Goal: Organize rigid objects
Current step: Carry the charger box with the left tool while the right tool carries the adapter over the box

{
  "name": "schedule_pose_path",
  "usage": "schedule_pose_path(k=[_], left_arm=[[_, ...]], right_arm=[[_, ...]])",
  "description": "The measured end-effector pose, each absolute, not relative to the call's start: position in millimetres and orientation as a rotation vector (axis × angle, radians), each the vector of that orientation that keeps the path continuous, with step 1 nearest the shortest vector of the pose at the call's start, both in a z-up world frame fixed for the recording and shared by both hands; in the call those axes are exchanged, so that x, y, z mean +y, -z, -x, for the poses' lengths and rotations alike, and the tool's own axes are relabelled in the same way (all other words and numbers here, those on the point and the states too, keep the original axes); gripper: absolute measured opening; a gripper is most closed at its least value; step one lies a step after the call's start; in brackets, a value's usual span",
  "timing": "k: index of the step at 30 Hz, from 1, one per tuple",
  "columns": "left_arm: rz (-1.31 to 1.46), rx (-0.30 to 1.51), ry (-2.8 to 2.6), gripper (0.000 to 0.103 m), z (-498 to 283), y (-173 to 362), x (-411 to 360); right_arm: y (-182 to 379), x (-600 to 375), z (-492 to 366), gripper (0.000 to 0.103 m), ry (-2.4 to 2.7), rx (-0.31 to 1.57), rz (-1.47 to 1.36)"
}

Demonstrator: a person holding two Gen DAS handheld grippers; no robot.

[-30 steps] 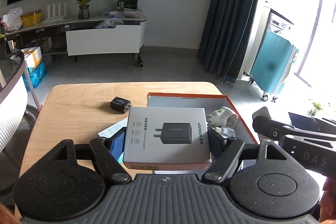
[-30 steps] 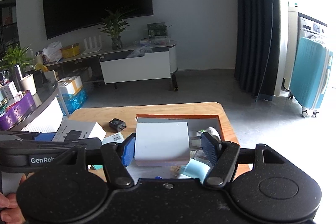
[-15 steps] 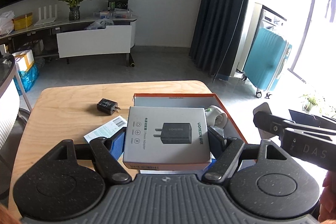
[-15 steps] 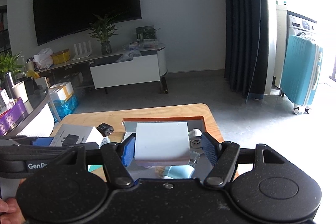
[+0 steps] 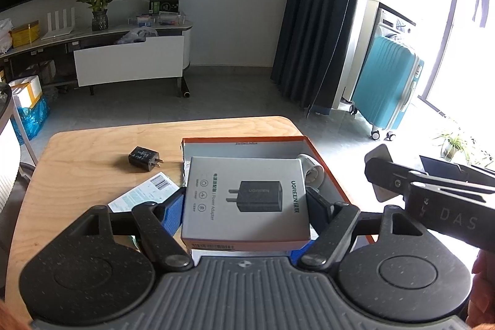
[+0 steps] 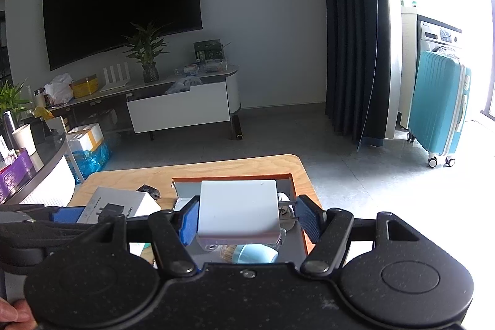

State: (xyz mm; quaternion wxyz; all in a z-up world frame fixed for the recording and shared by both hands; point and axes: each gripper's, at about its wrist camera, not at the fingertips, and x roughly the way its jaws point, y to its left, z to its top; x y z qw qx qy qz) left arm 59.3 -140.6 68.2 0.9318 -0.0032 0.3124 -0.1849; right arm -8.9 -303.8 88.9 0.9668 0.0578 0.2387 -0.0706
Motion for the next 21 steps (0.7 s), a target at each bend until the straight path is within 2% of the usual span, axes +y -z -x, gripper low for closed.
schedule_pose_path(k=[21], left_arm=[[0.001, 0.65, 0.382, 0.079, -66.1, -65.6, -148.7]], right_arm=[[-87.1, -304.8, 1.4, 0.078, 0.165, 0.485, -0.127]])
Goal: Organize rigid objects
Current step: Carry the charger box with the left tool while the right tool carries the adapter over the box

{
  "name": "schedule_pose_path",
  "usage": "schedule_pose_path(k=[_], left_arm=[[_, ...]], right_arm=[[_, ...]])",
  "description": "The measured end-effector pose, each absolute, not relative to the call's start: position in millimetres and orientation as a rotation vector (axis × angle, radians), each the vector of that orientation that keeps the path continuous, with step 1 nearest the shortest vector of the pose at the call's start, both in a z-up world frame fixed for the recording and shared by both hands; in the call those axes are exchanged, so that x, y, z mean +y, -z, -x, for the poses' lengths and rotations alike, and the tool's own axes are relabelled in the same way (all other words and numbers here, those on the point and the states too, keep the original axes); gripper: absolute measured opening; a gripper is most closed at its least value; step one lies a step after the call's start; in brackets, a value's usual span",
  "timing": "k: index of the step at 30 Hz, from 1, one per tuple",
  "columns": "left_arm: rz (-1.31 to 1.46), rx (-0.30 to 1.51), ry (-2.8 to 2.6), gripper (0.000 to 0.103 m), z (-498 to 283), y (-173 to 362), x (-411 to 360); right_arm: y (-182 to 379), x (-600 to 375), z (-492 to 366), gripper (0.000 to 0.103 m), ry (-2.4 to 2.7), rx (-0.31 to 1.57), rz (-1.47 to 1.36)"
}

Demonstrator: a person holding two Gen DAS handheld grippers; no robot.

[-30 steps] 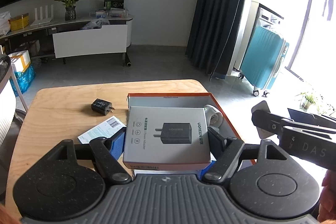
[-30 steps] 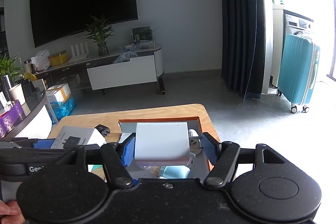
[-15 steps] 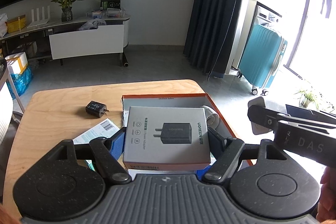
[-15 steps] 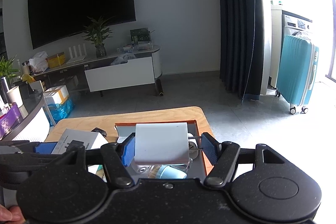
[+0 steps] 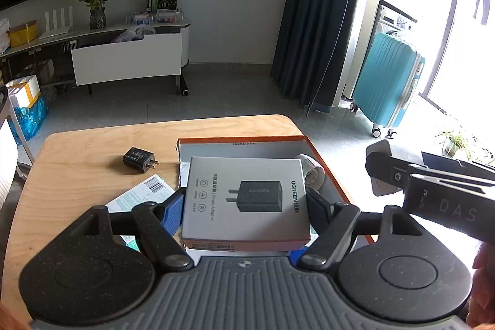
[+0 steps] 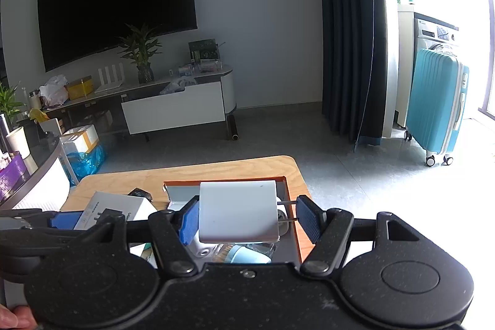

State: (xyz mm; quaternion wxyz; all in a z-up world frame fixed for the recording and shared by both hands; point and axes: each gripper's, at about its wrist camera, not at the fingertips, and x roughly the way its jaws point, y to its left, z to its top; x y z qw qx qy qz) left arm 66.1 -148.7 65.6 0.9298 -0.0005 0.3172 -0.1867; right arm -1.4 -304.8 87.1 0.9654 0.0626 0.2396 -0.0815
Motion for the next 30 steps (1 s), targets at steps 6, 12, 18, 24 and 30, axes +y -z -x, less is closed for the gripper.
schedule_pose_path(k=[6, 12, 18, 24, 30], left_arm=[[-0.006, 0.656, 0.391, 0.079, -69, -63, -154], [-0.011, 0.667, 0.394, 0.079, -74, -61, -158], [-0.016, 0.673, 0.397, 0.079, -80, -60, -164], [-0.021, 0.68, 0.403, 0.079, -85, -57, -169], [-0.025, 0.69, 0.414, 0.079, -92, -54, -174]], right_arm=[[-86, -306, -2, 0.078, 0.165, 0.49, -0.128], [-81, -309, -9, 0.078, 0.163, 0.503, -0.132], [-80, -313, -15, 0.078, 0.164, 0.511, -0.133], [-76, -314, -24, 0.078, 0.162, 0.527, -0.133], [-71, -320, -33, 0.078, 0.159, 0.547, -0.136]])
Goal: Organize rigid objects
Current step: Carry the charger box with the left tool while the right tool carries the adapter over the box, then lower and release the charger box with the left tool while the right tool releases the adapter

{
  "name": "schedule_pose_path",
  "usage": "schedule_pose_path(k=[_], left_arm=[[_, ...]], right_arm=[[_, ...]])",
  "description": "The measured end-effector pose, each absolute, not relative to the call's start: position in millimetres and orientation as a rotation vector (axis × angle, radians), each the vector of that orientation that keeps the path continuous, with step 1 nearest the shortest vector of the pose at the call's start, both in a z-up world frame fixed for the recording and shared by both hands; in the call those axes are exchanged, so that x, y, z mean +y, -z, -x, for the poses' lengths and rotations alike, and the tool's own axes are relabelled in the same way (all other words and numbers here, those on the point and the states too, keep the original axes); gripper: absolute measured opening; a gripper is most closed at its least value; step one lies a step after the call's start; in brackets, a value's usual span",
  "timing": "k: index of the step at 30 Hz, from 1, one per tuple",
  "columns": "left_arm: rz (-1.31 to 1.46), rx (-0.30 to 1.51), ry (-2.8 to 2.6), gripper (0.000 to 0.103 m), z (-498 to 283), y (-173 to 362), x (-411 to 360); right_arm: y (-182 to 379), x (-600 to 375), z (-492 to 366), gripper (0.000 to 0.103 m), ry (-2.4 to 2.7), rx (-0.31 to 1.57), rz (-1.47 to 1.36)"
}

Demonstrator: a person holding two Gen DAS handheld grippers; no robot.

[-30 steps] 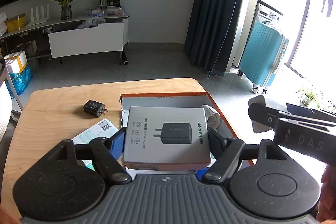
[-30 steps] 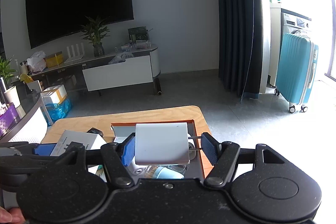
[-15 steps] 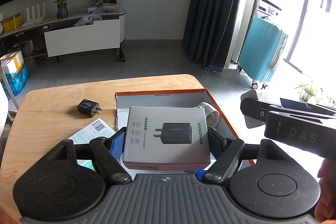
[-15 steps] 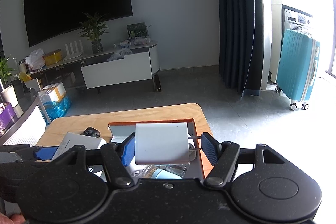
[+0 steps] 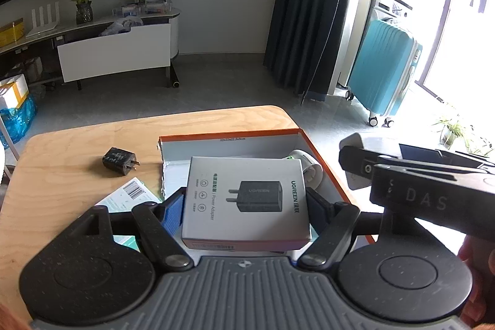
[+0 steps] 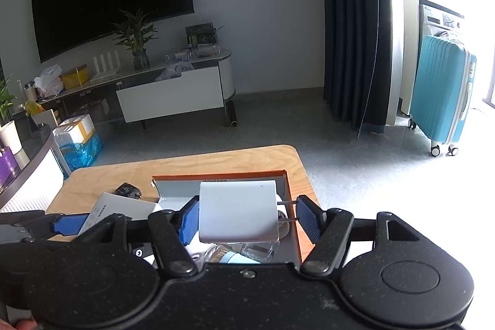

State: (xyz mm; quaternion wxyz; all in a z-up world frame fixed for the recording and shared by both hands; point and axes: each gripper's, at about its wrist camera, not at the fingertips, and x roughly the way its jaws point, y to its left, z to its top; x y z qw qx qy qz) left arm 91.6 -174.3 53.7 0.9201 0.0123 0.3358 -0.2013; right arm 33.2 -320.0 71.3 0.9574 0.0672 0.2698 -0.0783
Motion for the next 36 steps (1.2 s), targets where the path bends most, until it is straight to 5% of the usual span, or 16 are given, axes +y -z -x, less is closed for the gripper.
schedule_pose_path(k=[36], left_arm=[[-0.028, 0.75, 0.412, 0.079, -128, -34, -187]], right_arm=[[-37, -325, -121, 0.079, 0.104, 0.66, -0.141]])
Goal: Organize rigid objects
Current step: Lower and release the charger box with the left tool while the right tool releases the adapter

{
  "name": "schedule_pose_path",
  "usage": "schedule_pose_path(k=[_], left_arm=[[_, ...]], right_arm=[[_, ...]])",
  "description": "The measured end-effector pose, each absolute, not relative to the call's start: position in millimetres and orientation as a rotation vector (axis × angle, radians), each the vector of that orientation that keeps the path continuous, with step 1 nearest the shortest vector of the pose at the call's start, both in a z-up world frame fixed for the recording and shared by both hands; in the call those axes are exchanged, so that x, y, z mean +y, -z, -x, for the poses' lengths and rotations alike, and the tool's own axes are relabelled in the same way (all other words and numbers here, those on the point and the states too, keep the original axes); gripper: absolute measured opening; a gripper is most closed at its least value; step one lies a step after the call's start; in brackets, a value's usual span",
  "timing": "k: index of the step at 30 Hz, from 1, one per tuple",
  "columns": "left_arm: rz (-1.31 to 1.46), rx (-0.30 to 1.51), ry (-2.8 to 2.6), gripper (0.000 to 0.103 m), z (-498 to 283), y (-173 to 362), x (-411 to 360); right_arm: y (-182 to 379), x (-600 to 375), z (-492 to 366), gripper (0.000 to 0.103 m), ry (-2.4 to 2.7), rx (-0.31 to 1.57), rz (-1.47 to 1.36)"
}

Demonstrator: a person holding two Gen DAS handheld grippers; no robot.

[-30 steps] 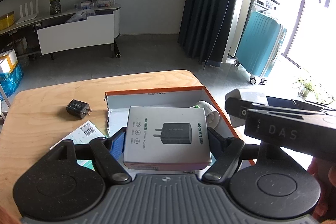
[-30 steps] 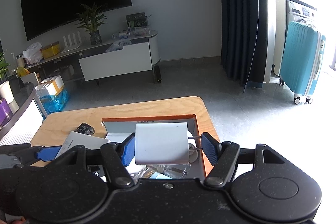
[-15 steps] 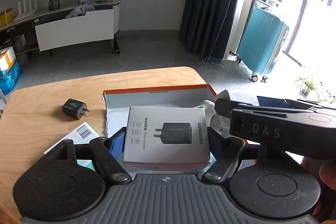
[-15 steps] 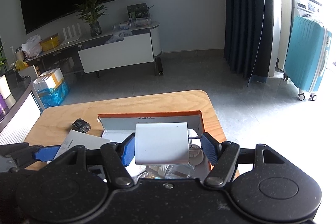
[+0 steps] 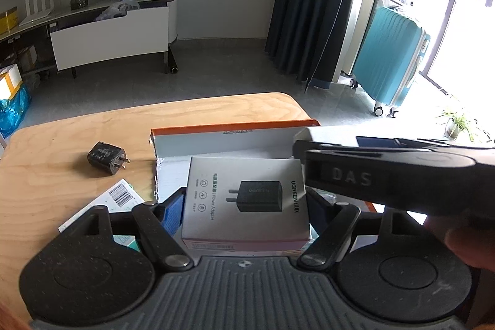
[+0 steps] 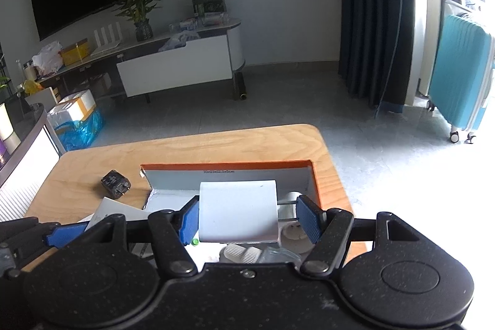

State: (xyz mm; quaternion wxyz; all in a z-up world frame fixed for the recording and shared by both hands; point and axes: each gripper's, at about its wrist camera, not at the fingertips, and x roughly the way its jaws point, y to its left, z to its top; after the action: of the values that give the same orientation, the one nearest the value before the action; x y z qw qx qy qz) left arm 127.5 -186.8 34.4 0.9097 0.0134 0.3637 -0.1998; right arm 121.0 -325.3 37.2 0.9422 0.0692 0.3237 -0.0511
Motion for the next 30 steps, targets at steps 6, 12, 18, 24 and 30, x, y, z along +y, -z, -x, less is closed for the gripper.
schedule_pose_path(k=[6, 12, 18, 24, 30], left_arm=[[-0.028, 0.758, 0.413, 0.079, -132, -32, -187], [-0.023, 0.764, 0.427, 0.079, -134, -31, -192], [-0.015, 0.768, 0.483, 0.079, -134, -31, -206], [-0.001, 0.751, 0.543, 0.085, -129, -34, -214], [0.025, 0.755, 0.487, 0.085, -126, -38, -194]], right_arm=[[-37, -325, -130, 0.081, 0.104, 0.605, -0.128], [-47, -339, -108, 0.082, 0.183, 0.554, -0.117], [-54, -354, -83, 0.083, 0.266, 0.527, -0.112], [-61, -356, -68, 0.084, 0.281, 0.503, -0.138], [-65, -342, -65, 0.085, 0.251, 0.503, -0.133]])
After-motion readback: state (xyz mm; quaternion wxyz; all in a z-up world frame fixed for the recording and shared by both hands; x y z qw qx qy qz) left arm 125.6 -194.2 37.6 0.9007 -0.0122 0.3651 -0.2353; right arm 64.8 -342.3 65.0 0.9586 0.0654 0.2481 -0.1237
